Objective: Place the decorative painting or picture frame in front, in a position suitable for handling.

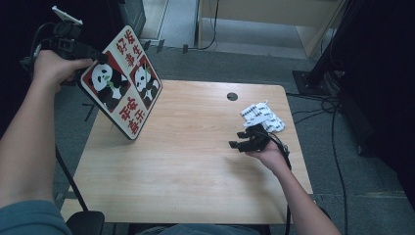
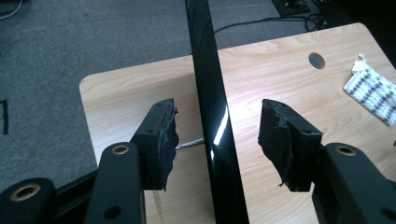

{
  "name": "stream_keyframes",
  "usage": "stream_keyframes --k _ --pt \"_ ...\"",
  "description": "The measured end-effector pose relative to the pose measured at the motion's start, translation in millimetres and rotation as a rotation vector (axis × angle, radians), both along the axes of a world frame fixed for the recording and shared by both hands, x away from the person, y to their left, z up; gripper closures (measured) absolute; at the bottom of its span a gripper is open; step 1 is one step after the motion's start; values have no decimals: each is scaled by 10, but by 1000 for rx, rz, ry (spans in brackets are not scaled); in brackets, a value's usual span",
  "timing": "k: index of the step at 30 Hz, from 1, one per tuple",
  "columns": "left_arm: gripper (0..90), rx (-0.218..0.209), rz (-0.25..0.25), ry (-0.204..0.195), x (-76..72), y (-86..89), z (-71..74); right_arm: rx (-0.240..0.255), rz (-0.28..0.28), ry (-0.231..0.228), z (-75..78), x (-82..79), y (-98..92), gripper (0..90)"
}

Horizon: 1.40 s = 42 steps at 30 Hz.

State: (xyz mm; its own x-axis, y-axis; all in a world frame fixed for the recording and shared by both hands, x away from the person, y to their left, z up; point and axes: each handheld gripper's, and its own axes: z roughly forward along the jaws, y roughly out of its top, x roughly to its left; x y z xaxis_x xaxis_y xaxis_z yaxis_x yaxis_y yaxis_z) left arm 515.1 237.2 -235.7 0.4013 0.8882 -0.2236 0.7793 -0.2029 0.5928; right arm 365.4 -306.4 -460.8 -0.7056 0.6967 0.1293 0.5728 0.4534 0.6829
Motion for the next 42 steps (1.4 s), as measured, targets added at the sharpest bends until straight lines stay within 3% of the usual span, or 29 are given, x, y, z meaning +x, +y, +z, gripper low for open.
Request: stream_keyframes --k 12,20,26,32,42 --pt "546 -20 31 81 305 23 -57 7 -11 -1 3 0 -50 424" --pt "659 -1 7 126 406 -82 -102 6 -21 1 3 -3 -70 421" --pt "764 -9 -22 140 427 -100 -99 6 -23 1 3 3 -86 420" --pt "803 -7 20 198 454 -140 -58 5 -27 2 -4 14 -103 417" --pt "802 7 45 228 448 -275 19 30 -48 18 -19 50 -141 418"
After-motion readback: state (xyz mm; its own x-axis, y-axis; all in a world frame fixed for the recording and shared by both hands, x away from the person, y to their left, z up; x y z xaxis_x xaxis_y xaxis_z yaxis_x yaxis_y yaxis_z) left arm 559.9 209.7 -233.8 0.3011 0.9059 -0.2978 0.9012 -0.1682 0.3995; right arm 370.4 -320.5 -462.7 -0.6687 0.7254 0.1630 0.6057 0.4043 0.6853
